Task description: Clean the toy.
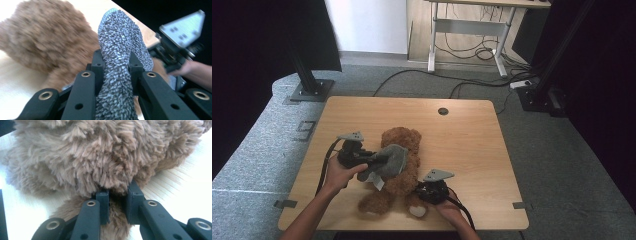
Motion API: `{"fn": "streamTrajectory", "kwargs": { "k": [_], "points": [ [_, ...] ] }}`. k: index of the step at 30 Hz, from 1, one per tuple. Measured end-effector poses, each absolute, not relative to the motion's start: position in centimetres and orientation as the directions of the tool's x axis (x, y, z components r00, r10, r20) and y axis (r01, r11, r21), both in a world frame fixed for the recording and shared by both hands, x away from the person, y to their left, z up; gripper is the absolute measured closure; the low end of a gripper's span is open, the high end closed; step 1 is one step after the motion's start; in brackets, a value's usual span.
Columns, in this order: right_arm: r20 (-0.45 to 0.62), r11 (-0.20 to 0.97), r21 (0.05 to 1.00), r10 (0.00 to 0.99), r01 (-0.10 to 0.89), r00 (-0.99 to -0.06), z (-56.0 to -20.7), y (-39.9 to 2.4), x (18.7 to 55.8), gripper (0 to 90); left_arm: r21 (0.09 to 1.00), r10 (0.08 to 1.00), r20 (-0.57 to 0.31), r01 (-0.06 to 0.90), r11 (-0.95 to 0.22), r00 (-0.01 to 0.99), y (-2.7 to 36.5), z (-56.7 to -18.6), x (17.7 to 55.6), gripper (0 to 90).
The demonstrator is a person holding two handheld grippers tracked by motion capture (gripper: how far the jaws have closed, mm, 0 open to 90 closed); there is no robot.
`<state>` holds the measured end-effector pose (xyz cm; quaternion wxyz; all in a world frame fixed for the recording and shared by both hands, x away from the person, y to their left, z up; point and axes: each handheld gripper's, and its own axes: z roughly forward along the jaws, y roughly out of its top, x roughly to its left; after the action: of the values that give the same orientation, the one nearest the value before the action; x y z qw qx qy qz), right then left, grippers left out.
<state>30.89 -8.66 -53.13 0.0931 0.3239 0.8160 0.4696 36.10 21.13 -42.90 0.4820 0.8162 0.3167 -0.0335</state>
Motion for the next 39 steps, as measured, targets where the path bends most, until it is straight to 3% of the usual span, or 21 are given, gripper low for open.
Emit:
{"fn": "streamTrajectory", "kwargs": {
  "k": [23,31,39],
  "points": [
    [0.177,0.295,0.825,0.675,0.482,-0.716,-53.3,-8.3,31.8,76.9,0.664,0.468,-0.441,0.630,-0.403,0.765,22.7,-49.1,31.1,72.8],
    [0.187,0.288,0.826,0.670,0.484,-0.718,-53.3,-8.4,31.7,77.4,0.667,0.534,-0.387,0.628,-0.400,0.751,24.6,-48.7,30.5,72.7],
    [0.180,0.281,0.839,0.664,0.466,-0.726,-53.1,-8.0,31.4,78.3,0.763,0.461,-0.358,0.539,-0.356,0.812,23.3,-44.6,29.8,72.8]
  ]
}}
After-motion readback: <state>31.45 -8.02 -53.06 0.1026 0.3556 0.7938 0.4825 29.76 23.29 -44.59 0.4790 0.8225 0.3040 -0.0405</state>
